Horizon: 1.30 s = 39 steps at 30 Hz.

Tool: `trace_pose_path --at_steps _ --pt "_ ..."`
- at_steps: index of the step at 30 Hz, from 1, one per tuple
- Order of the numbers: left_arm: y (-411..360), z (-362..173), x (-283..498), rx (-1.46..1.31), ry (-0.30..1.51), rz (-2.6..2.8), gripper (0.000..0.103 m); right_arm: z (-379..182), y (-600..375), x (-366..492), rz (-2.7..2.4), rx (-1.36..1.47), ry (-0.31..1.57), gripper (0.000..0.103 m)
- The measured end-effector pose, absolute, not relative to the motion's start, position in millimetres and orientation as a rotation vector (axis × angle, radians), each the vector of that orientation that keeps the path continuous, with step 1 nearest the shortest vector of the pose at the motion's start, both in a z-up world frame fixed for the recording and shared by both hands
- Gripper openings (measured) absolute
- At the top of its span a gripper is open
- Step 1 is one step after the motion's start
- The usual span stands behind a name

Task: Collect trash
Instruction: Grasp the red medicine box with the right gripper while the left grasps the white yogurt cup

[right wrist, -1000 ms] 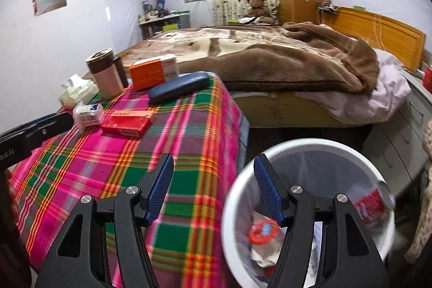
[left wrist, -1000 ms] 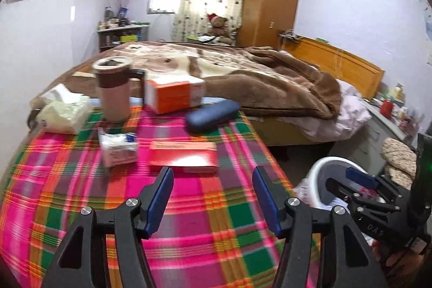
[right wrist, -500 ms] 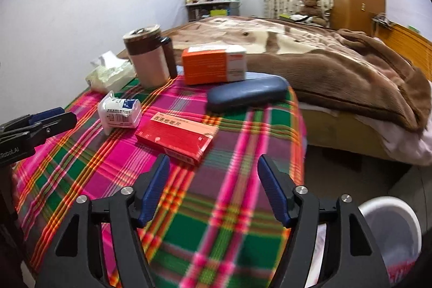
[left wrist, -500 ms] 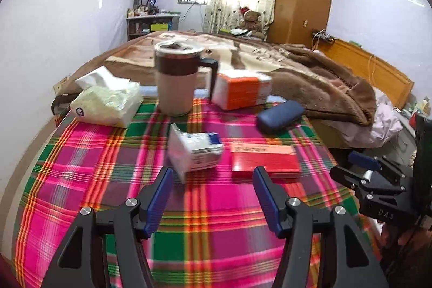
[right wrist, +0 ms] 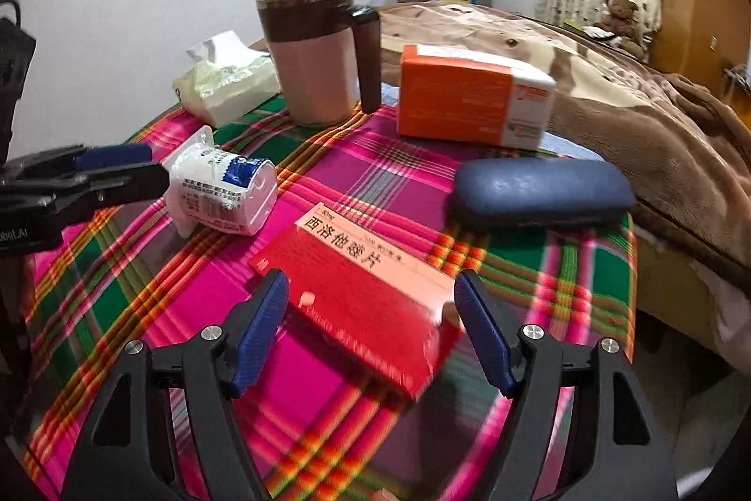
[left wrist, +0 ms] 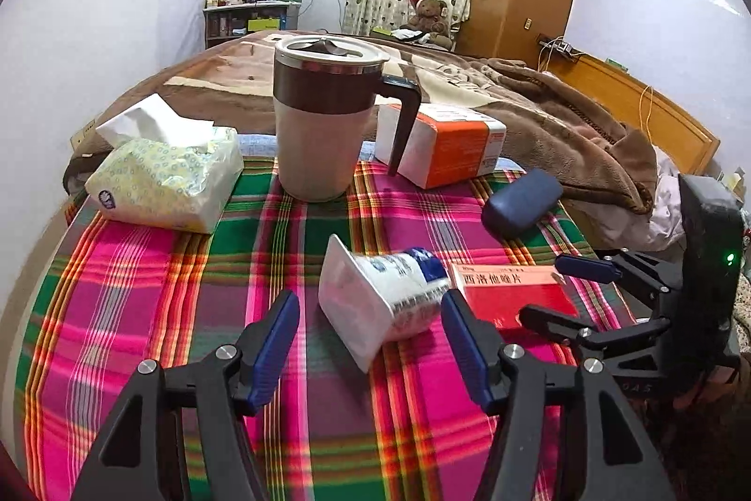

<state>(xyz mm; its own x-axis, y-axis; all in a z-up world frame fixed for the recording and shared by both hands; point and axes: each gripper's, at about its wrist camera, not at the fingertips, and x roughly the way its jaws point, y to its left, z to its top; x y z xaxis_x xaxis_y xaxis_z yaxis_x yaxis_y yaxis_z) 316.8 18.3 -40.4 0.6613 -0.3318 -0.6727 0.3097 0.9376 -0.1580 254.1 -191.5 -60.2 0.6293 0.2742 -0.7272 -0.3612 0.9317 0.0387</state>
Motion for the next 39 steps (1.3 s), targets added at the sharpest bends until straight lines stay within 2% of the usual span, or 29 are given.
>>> trace_pose_path --at_steps 7,11,22,24,29,39 --pt "14 -45 341 -0.011 0.78 -0.404 0.063 -62 -183 266 0.443 -0.158 0.827 0.076" --pt "11 -47 349 -0.012 0.788 -0.416 0.063 -64 -185 273 0.505 -0.153 0.848 0.082" --pt "4 -58 370 -0.028 0.835 -0.457 0.063 -70 -184 282 0.623 -0.139 0.925 0.082" --pt "4 -59 372 -0.023 0.848 -0.467 0.066 -72 -183 276 0.634 -0.186 0.947 0.082" --pt "2 -62 372 -0.036 0.86 -0.47 0.067 -75 -183 264 0.559 -0.249 0.948 0.082" --pt "-3 -62 347 -0.036 0.868 -0.461 0.068 -74 -210 244 0.38 -0.129 0.941 0.08"
